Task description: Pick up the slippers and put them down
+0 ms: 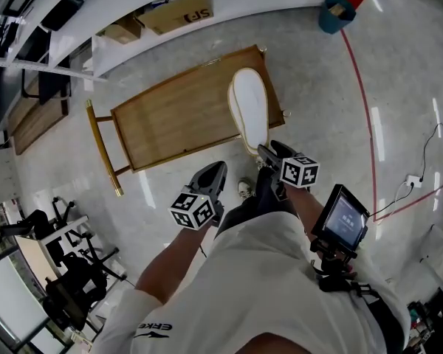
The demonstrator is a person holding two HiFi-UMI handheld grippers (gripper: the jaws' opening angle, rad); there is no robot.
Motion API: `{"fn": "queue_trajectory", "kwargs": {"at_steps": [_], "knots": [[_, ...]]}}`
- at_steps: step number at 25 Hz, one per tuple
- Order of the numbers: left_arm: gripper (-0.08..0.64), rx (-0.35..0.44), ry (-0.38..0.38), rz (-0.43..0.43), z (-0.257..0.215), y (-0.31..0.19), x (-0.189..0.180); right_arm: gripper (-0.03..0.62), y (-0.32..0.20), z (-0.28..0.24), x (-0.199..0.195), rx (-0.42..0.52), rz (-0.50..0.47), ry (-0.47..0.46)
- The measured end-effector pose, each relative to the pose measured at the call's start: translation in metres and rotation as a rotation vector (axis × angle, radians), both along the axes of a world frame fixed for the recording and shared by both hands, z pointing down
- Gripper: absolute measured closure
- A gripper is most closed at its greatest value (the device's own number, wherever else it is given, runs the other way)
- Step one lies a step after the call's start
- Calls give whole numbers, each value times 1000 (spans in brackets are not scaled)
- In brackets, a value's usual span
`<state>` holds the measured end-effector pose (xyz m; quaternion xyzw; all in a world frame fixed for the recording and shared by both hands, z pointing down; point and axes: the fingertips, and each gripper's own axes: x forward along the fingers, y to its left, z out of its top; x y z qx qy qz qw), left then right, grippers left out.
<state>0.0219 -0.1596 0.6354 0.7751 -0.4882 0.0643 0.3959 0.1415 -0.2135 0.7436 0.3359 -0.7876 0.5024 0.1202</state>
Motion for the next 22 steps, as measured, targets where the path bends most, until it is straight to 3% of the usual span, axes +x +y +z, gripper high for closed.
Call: {"fn": "queue_trajectory", "kwargs": {"at_steps": [9,19,22], "knots": [[557,-28,-15,8,11,-4,-7,354,-7,17,-13,-56,15,-60],[557,-46,-27,13,20,-4,-12,357,-8,23,-24,-123,41,-232],[557,-47,-28,12,21,-5,-13,399,-10,22,-23,-122,51,-245]]}}
